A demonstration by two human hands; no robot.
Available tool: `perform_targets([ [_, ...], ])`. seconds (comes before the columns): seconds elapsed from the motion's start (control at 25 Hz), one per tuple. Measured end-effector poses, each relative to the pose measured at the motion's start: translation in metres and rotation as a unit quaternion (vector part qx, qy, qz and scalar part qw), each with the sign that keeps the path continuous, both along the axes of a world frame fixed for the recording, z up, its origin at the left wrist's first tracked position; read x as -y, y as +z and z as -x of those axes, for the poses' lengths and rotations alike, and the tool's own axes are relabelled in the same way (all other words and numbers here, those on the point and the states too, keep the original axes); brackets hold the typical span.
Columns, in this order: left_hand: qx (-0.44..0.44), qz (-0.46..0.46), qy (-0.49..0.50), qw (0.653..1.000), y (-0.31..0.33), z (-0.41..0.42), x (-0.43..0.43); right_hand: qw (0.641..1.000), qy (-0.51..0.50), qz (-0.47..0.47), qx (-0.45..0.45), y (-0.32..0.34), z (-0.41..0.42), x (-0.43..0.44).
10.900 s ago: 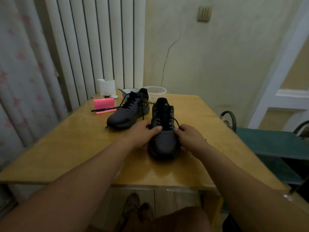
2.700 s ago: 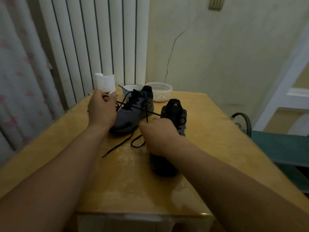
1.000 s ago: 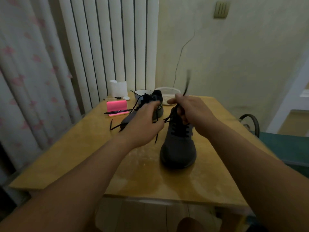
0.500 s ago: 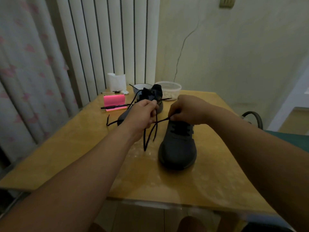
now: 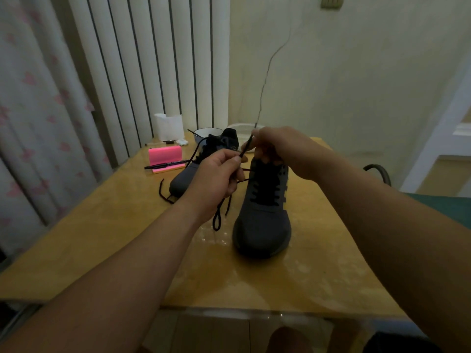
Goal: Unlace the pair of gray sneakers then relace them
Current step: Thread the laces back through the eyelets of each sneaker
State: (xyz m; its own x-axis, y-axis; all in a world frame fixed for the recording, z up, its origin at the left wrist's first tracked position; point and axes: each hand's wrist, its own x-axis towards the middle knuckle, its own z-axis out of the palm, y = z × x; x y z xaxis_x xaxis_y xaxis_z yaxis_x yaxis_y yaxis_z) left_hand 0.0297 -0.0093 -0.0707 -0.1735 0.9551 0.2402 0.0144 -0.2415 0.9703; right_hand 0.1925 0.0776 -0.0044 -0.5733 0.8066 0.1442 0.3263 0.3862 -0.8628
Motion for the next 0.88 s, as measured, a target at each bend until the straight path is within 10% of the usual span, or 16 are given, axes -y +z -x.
perform_targets([
  [0.36, -0.019, 0.048, -0.044, 0.998, 0.016, -0.018, -0.007, 0.997, 0.029, -0.068, 0.026, -0.016, -0.01, 0.013],
  [0.52, -0.039, 0.014, 0.016, 0.999, 0.012, -0.014, -0.017, 0.992, -0.106, -0.05, -0.044, -0.02, -0.026, -0.003],
  [0.88, -0.165, -0.059, 0.072, 0.982, -0.006, -0.014, -0.043, 0.979, -0.094, -0.079, 0.165, -0.031, -0.038, -0.04],
])
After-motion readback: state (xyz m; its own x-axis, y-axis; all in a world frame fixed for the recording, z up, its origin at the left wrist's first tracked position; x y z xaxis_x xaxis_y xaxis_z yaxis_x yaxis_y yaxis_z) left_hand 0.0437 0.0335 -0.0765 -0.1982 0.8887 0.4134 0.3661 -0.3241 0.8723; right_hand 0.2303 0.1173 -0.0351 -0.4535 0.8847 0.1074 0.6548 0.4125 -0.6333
